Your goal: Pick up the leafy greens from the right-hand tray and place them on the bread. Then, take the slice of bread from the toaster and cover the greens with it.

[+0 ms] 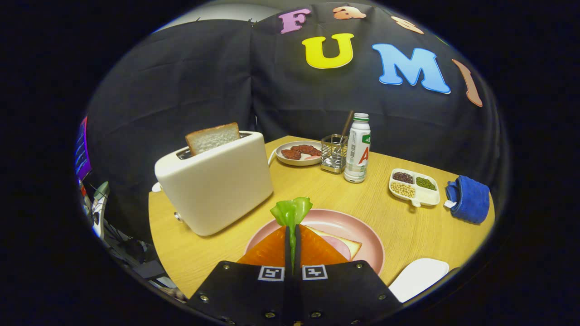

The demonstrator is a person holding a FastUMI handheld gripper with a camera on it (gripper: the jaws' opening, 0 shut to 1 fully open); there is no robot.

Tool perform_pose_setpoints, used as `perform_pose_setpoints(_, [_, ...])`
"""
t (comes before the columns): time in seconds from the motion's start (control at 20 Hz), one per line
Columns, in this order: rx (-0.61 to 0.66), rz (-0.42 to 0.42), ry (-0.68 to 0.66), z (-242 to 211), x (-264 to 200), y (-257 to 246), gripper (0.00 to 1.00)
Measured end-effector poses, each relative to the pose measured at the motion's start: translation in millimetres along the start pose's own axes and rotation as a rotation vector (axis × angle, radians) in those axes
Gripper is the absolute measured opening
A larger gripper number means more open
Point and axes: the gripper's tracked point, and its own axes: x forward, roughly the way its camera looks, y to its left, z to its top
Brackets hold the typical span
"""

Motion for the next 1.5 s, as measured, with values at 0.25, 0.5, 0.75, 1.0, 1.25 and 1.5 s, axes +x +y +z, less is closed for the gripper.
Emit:
perform_pose_setpoints(0.25, [-0.054,-0.063,0.001,-6,5,-16,0.07])
perform_pose_setpoints(0.5, [-0.063,-0.087,-0.011,-4,3,-22,0.34])
perform_pose_setpoints(0.75, [-0.067,-0.09,-0.008,-4,2,-22,0.61])
perform_pose_setpoints(1.0, [-0.028,-0.06,-0.005,-1,0,-17,0.61])
perform_pose_setpoints(1.25, [-0.003,-0.053,-0.073,26,-14,-11,0.61])
perform_pose_setpoints(1.5, [0.014,-0.03,-0.146,56,-22,21,0.61])
